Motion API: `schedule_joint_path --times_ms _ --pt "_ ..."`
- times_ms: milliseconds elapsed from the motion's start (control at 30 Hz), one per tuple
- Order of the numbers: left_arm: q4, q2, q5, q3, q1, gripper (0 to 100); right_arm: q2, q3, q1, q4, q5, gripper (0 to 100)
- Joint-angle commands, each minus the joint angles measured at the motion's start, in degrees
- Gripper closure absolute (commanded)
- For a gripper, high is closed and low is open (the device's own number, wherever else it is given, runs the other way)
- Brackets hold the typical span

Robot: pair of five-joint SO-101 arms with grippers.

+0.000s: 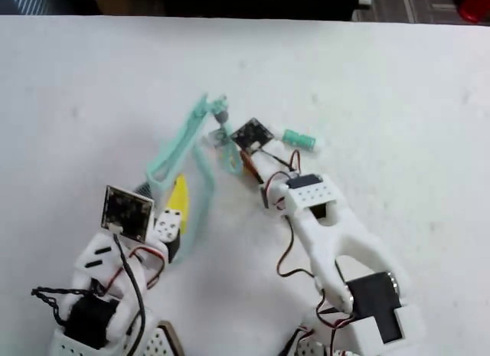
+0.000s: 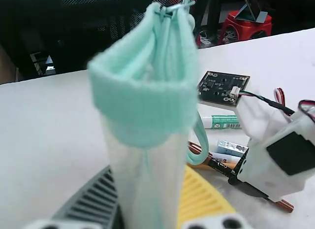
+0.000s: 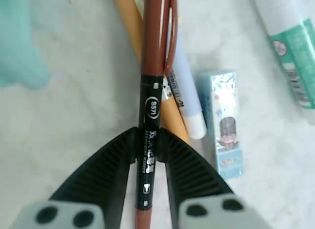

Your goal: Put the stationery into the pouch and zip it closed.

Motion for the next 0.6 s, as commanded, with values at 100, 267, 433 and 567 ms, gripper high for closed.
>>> schedule_joint_path --times_ms 100,267,433,567 --pt "-1.0 -0.1 -0.7 -0.1 0.4 84 -2.7 -1.1 0.6 -0.1 -0.5 98.2" --pt "0.2 -0.1 -0.7 -0.4 0.3 81 -2.8 -1.1 0.4 -0.1 -0.5 98.2" --pt "0.3 -0.1 -0.8 -0.4 0.3 81 -7.2 -1.1 0.9 2.4 -0.5 98.2" --pt "0.4 -0.1 -0.8 -0.6 0.3 81 -18.8 -1.2 2.6 8.0 -3.5 98.2"
